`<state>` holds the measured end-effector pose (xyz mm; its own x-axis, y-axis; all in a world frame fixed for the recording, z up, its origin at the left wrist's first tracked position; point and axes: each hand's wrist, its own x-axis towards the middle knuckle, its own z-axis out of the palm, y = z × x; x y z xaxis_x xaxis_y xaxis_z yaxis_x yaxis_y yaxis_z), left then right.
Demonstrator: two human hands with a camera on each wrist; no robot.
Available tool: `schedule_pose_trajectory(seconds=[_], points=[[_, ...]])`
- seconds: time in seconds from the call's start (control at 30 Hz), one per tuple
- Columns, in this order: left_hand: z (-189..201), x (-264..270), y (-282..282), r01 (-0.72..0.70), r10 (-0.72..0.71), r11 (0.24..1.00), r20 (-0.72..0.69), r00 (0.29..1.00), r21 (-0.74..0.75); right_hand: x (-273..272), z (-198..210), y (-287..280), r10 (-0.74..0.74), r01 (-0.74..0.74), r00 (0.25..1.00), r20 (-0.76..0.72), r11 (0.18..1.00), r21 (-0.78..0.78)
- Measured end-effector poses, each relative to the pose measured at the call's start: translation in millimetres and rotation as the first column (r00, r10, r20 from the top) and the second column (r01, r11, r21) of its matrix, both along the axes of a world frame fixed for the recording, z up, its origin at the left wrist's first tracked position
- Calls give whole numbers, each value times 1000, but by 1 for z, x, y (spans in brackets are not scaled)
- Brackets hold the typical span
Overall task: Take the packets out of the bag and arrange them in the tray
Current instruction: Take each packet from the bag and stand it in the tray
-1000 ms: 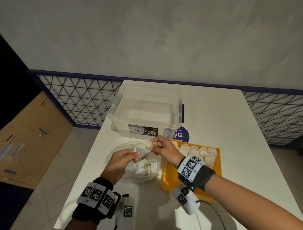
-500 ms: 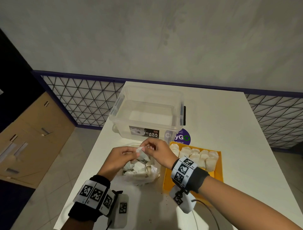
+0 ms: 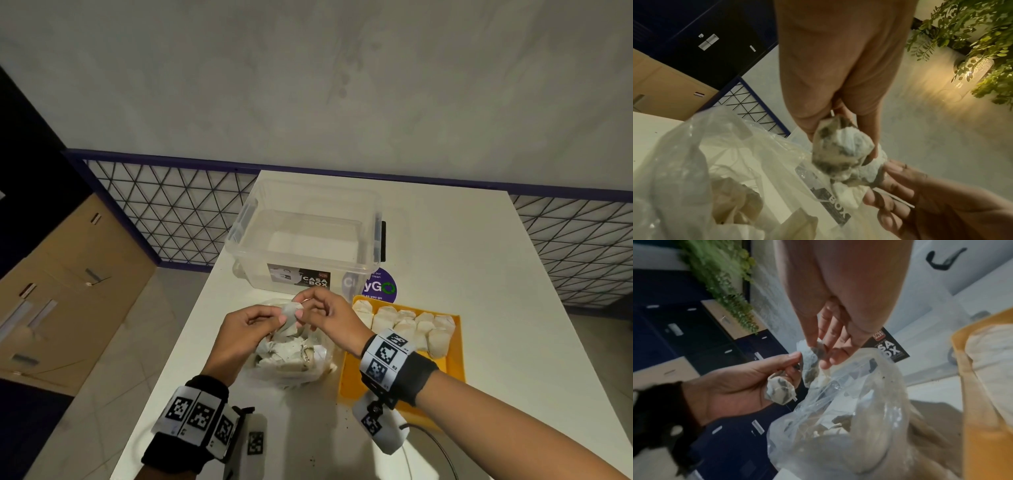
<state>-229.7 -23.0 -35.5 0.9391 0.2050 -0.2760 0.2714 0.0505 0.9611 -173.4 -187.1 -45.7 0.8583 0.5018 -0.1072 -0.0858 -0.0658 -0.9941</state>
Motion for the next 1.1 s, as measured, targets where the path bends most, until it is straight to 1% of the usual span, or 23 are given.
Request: schedule_pose_trajectory(seconds=[0.07, 0.13, 0.2, 0.33, 0.4, 0.47, 0.53, 0.63, 0.7, 0.77, 0.83, 0.9, 0.93, 1.0, 1.1], points=[[1, 0, 0, 18, -18, 1000, -2, 1000, 5, 1, 2, -2, 8, 6, 992, 125, 994, -112], [1, -1, 0, 33, -33, 999, -13, 999, 5, 3, 3, -4, 16, 46, 964, 266, 973, -225], [-1, -1, 1, 16, -16, 1000, -32, 999, 6, 4, 6, -5, -1, 87, 947, 321, 964, -253], [-5, 0, 0, -16, 14, 1000, -83, 996, -21, 6, 15, -11, -11, 70, 969, 248, 972, -226], [-7, 0, 0, -21, 18, 999, -101, 995, -28, 6, 17, -14, 21, 57, 965, 260, 955, -290], [-8, 0, -1, -27, 22, 999, -111, 994, -43, 6, 20, -16, 77, 38, 957, 281, 923, -383], [-8, -1, -2, -29, 23, 998, -108, 994, -50, 7, 25, -20, 98, 16, 962, 254, 912, -410], [-7, -1, -2, -17, 11, 998, -97, 995, -59, 11, 36, -39, -4, 78, 979, 205, 931, -356], [-5, -2, -2, 2, -8, 998, -98, 995, -67, 15, 42, -59, -76, 145, 975, 210, 930, -338], [-4, -3, -3, 22, -32, 996, -104, 994, -91, 17, 46, -82, -92, 208, 955, 280, 884, -419], [-4, -3, -4, 40, -55, 991, -114, 992, -125, 19, 44, -104, -23, 230, 939, 343, 785, -575], [-3, -2, -6, 49, -67, 987, -117, 991, -151, 18, 37, -119, 65, 208, 940, 336, 671, -712], [-2, -1, -8, 44, -64, 984, -112, 992, -170, 17, 31, -123, 86, 180, 949, 303, 640, -747], [-1, -1, -10, 27, -48, 977, -95, 994, -212, 13, 16, -126, 88, 114, 973, 213, 619, -777], [2, 0, -13, -3, -17, 969, -80, 997, -248, 10, -5, -123, 23, 69, 993, 112, 659, -749]])
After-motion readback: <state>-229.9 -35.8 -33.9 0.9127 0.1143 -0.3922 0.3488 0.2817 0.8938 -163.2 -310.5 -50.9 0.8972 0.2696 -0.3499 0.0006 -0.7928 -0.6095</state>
